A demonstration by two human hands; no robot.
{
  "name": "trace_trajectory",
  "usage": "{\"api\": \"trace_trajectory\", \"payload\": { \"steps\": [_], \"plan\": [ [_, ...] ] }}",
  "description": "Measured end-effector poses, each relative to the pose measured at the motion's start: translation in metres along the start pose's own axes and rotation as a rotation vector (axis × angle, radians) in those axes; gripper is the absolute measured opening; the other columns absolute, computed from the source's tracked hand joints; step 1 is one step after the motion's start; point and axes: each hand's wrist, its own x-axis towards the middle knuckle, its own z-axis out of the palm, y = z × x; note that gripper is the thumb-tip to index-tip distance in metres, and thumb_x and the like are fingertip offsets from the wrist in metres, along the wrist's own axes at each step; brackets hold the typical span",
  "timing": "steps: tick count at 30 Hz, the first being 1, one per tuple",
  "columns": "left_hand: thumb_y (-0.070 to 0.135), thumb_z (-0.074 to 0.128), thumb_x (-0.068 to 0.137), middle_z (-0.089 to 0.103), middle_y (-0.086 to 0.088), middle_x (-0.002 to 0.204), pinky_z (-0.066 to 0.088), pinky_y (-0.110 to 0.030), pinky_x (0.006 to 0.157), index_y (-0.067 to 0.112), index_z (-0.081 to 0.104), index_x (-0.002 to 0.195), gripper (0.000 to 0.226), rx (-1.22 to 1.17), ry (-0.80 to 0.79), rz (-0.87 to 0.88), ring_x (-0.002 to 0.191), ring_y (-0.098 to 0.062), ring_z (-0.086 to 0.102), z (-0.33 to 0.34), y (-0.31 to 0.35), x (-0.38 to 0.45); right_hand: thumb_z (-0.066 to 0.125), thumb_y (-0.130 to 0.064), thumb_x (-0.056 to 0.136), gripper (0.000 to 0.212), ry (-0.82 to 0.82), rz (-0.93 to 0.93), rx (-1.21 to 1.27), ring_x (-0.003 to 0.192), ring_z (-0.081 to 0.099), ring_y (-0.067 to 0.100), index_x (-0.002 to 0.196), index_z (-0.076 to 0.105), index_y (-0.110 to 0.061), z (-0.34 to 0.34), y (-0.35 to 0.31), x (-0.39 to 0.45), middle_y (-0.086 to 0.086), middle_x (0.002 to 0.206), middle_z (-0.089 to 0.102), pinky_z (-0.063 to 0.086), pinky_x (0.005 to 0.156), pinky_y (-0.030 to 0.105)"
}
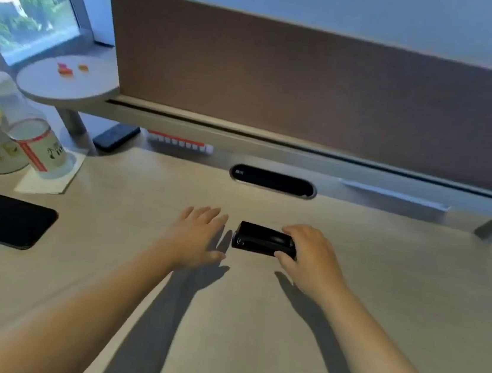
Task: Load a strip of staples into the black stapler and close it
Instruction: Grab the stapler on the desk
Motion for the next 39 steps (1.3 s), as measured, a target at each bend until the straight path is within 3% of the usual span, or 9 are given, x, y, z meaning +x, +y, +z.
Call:
{"api": "trace_trajectory", "payload": {
  "steps": [7, 14, 21, 26, 27, 29, 31, 36, 39],
  "plan": [
    [0.051, 0.058, 0.073, 0.028, -0.010, 0.150, 0.018, -0.038, 0.114, 0.018, 0.027, 0.137, 0.078, -0.223, 0.051, 0.032, 0.138, -0.026, 0.022, 0.037, -0.012, 0.046, 0.059, -0.029, 0.081, 0.052, 0.017, 0.032, 0.102, 0.123, 0.039, 0.026, 0.128, 0.039, -0.015, 0.046, -0.005, 0.042, 0.008, 0.132, 0.049, 0.028, 0.103, 0.035],
    [0.034, 0.069, 0.068, 0.050, -0.013, 0.134, 0.027, -0.036, 0.106, 0.015, 0.059, 0.113, 0.050, -0.467, 0.231, 0.000, 0.129, -0.028, 0.037, 0.057, -0.011, 0.058, 0.060, -0.025, 0.081, 0.049, 0.040, 0.071, 0.174, 0.119, 0.042, 0.026, 0.126, 0.041, -0.019, 0.064, -0.007, 0.057, 0.006, 0.127, 0.055, 0.026, 0.100, 0.037],
    [0.033, 0.070, 0.067, 0.057, -0.014, 0.127, 0.031, -0.040, 0.103, 0.014, 0.065, 0.105, 0.042, -0.495, 0.295, -0.013, 0.125, -0.031, 0.044, 0.060, -0.011, 0.060, 0.060, -0.019, 0.080, 0.029, 0.153, 0.060, 0.267, 0.108, 0.048, 0.025, 0.108, 0.054, -0.017, 0.070, -0.007, 0.060, 0.006, 0.112, 0.062, 0.026, 0.092, 0.035],
    [0.044, 0.057, 0.064, 0.057, -0.014, 0.126, 0.032, -0.043, 0.102, 0.016, 0.064, 0.105, 0.050, -0.457, 0.294, -0.010, 0.123, -0.032, 0.045, 0.060, -0.011, 0.058, 0.061, -0.011, 0.077, 0.027, 0.215, 0.059, 0.525, 0.097, 0.049, 0.022, 0.103, 0.054, -0.013, 0.062, -0.004, 0.055, 0.000, 0.098, 0.056, 0.040, 0.094, 0.042],
    [0.045, 0.055, 0.064, 0.057, -0.013, 0.127, 0.032, -0.042, 0.103, 0.017, 0.064, 0.106, 0.052, -0.447, 0.291, -0.010, 0.123, -0.031, 0.045, 0.059, -0.011, 0.058, 0.061, -0.009, 0.077, 0.027, 0.238, 0.063, 0.580, 0.096, 0.050, 0.020, 0.104, 0.054, -0.012, 0.061, -0.002, 0.054, -0.002, 0.097, 0.054, 0.042, 0.092, 0.035],
    [0.044, 0.056, 0.066, 0.056, -0.012, 0.128, 0.031, -0.041, 0.104, 0.017, 0.063, 0.108, 0.051, -0.430, 0.292, -0.009, 0.124, -0.030, 0.044, 0.059, -0.010, 0.057, 0.059, -0.006, 0.079, 0.029, 0.317, 0.081, 0.661, 0.092, 0.049, 0.013, 0.106, 0.052, -0.009, 0.058, 0.001, 0.050, 0.000, 0.099, 0.051, 0.039, 0.083, 0.008],
    [0.038, 0.062, 0.070, 0.055, -0.013, 0.128, 0.032, -0.041, 0.104, 0.016, 0.062, 0.109, 0.045, -0.438, 0.307, -0.011, 0.125, -0.030, 0.043, 0.060, -0.010, 0.057, 0.057, -0.004, 0.080, 0.030, 0.422, 0.104, 0.707, 0.089, 0.046, 0.004, 0.110, 0.051, -0.008, 0.055, 0.004, 0.045, 0.001, 0.103, 0.047, 0.032, 0.074, -0.005],
    [0.028, 0.068, 0.072, 0.053, -0.014, 0.130, 0.030, -0.041, 0.105, 0.014, 0.061, 0.110, 0.042, -0.472, 0.311, -0.029, 0.127, -0.030, 0.040, 0.059, -0.006, 0.056, 0.049, -0.009, 0.087, 0.031, 0.609, 0.212, 0.803, 0.087, 0.044, -0.021, 0.118, 0.047, -0.012, 0.059, 0.013, 0.031, 0.001, 0.109, 0.044, 0.030, 0.071, -0.009],
    [0.026, 0.067, 0.072, 0.052, -0.014, 0.132, 0.029, -0.038, 0.106, 0.012, 0.060, 0.112, 0.042, -0.477, 0.311, -0.038, 0.128, -0.029, 0.039, 0.058, -0.004, 0.054, 0.045, -0.010, 0.088, 0.032, 0.681, 0.289, 0.851, 0.093, 0.050, 0.001, 0.120, 0.043, -0.014, 0.058, 0.021, 0.026, 0.002, 0.111, 0.051, 0.034, 0.072, -0.004]
  ]
}}
